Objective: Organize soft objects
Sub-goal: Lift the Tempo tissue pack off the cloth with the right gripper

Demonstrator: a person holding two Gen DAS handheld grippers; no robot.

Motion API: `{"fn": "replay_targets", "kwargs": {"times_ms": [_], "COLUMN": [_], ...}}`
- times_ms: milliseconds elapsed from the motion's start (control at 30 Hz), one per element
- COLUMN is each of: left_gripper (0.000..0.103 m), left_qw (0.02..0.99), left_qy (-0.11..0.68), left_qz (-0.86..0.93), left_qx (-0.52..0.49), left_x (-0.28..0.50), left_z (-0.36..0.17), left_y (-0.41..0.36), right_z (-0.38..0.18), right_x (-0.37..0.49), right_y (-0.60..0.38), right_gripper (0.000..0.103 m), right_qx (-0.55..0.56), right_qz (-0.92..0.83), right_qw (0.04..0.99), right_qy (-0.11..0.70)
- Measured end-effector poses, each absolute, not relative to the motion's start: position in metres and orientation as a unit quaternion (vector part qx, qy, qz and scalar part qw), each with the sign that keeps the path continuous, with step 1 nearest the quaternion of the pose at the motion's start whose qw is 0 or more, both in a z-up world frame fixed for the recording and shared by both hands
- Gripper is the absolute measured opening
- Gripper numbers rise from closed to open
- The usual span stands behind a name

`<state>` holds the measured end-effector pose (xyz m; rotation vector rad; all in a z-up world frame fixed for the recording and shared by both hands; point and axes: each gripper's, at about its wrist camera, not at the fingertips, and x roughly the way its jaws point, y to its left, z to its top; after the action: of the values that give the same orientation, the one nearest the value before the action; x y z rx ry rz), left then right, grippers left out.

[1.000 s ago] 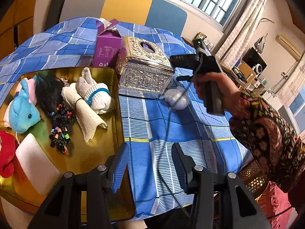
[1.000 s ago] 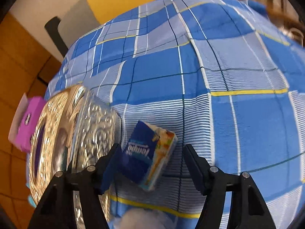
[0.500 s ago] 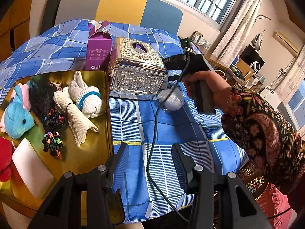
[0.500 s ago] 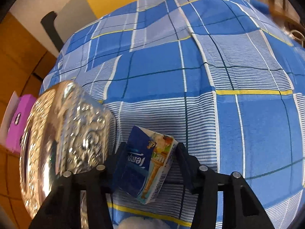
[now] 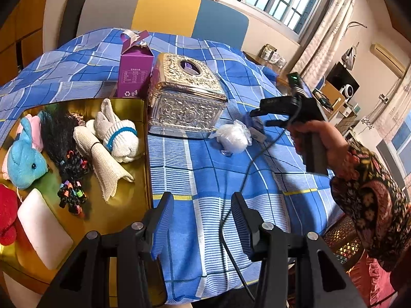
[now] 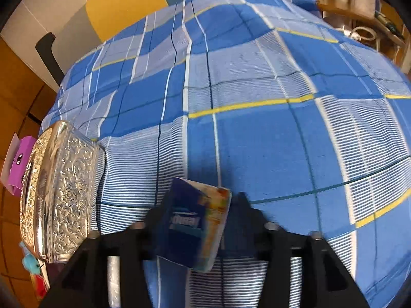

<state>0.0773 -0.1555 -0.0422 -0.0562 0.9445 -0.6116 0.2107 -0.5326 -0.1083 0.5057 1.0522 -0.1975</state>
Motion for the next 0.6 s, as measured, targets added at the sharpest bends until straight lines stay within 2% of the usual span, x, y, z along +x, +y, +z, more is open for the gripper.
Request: {"fn": "replay_targets", "kwargs": {"times_ms": [33,133,200,267,300,600], "left_gripper": [0.047,0.047,0.047,0.047,0.047,0.047], "left_qw": [0.846,0.848,0.850,0.850,0.849,0.840], "left_qy": [0.448,0.448,0.444,0.444,0.445,0.455], "left_qz": [-0.288,-0.282,-0.283,-0.284,-0.286,-0.296], "left_qx": [-0.028,-0.027,-0.019,-0.011,-0.009,0.009], "left_x": [0.079,0.083,0.084,0.085,0.085,0.101], "left_z": [-0.042,-0.041,-0.039,-0.038,-0.039,-0.045], "left_y": [-0.156,-0.158,-0.162,-0.166,-0.168,-0.204], "right_z": [-0.106,-0.106,-0.114,-0.122,-0.126,-0.119], "right_x": [0.209,0.211,0.214,0.214,0.212,0.162], "right_y": [-0.531,-0.519,-0.511,-0.508,-0.510,-0.530], "right_gripper": [0.085,0.085,0.080,0.058,0.054,0.053], "right_qx": [0.242,0.231,0.211,0.218,0.220,0.155], "right_qz": [-0.091,-0.089,-0.104,-0.104,-0.104,-0.096], "right_qw": [0.834,0.836,0.826,0.819,0.817,0.826], "right_qy": [0.487,0.490,0.511,0.520,0.523,0.534]}}
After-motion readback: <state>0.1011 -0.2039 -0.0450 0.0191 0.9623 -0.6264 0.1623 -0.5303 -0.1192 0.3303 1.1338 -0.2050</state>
